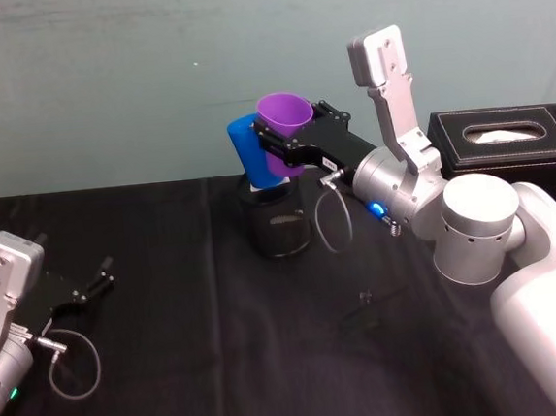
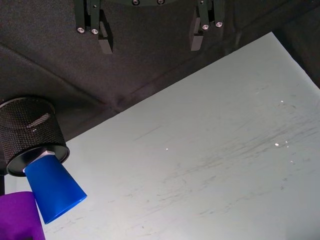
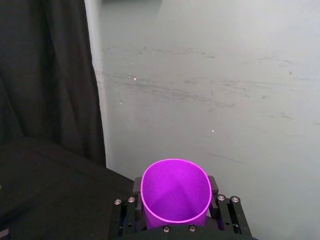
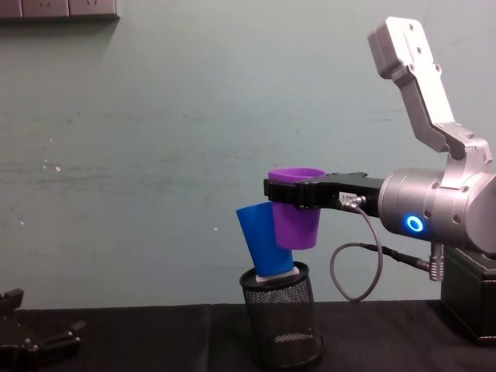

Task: Pick up one cup with a gripper and tap it against the other cup.

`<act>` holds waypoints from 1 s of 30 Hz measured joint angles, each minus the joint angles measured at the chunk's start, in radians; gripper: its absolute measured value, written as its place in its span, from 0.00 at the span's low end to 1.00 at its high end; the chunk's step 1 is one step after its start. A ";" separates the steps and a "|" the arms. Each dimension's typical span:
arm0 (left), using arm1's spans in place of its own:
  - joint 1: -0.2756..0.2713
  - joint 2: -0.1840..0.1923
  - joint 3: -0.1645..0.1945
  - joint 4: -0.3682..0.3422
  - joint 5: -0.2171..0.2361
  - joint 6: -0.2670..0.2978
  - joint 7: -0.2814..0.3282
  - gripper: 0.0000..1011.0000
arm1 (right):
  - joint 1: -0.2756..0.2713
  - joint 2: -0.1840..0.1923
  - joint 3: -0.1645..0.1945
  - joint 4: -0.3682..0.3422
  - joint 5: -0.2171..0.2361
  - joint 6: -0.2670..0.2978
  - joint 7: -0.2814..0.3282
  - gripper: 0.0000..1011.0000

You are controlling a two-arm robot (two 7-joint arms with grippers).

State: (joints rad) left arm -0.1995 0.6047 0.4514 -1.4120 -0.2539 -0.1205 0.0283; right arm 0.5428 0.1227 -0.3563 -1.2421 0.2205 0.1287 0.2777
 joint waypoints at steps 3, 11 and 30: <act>0.000 0.000 0.000 0.000 0.000 0.000 0.000 0.99 | 0.000 0.000 0.000 0.000 0.000 0.000 0.000 0.72; 0.000 0.000 0.000 0.000 0.000 0.000 0.000 0.99 | -0.017 0.003 -0.002 -0.001 0.000 0.002 0.006 0.72; 0.000 0.000 0.000 0.000 0.000 0.000 0.000 0.99 | -0.112 0.063 0.018 -0.110 0.009 0.027 0.018 0.72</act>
State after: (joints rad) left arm -0.1995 0.6047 0.4513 -1.4120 -0.2540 -0.1205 0.0283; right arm 0.4306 0.1858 -0.3387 -1.3525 0.2298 0.1559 0.2957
